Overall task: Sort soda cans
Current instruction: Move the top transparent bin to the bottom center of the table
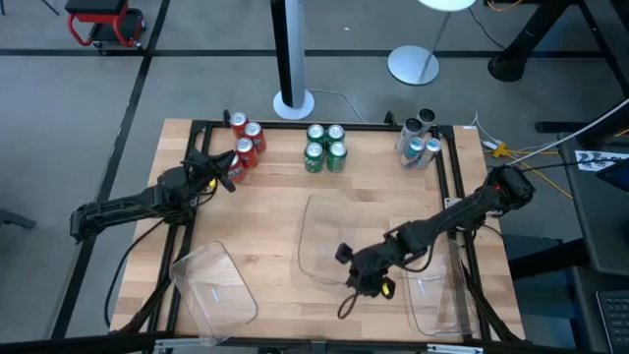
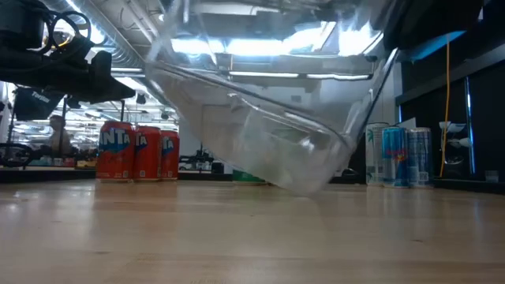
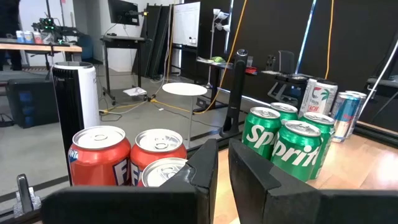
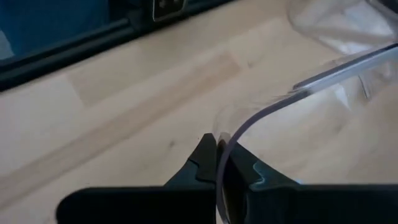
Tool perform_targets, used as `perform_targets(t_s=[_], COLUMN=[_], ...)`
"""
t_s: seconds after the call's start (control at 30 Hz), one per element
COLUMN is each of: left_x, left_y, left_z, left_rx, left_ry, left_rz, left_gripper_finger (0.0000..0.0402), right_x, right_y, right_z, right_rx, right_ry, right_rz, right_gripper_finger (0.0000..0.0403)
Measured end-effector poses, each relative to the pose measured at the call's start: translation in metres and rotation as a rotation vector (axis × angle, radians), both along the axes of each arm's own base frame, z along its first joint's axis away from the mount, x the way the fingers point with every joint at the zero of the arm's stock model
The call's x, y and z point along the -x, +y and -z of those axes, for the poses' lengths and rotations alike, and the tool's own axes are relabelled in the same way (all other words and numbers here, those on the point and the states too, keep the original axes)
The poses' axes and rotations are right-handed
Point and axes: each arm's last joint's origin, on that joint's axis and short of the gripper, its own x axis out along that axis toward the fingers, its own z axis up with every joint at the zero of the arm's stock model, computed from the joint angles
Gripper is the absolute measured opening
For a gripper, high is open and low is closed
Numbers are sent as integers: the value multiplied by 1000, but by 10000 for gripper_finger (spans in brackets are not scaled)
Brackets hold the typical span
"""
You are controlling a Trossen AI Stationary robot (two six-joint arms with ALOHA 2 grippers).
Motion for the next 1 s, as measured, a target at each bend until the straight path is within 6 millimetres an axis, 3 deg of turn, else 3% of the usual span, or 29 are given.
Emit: perform_targets(t_s=[0.2, 0.5, 0.6, 1.0], left_x=[0, 0, 0, 0], left_y=[0, 0, 0, 0], left_z=[0, 0, 0, 0], left_rx=[0, 0, 0, 0], left_ry=[0, 0, 0, 0], left_rz=[1, 0, 0, 0], left_gripper_finger=[33, 33, 33, 33], right_x=[-6, -20, -26, -40], right_y=[22, 52, 57, 62], right_z=[14, 11, 11, 8], right_rx=[11, 90, 95, 32], right_ry=[-14, 133, 227, 261], right_rz=[-79, -125, -84, -12], right_gripper_finger=[3, 3, 3, 7])
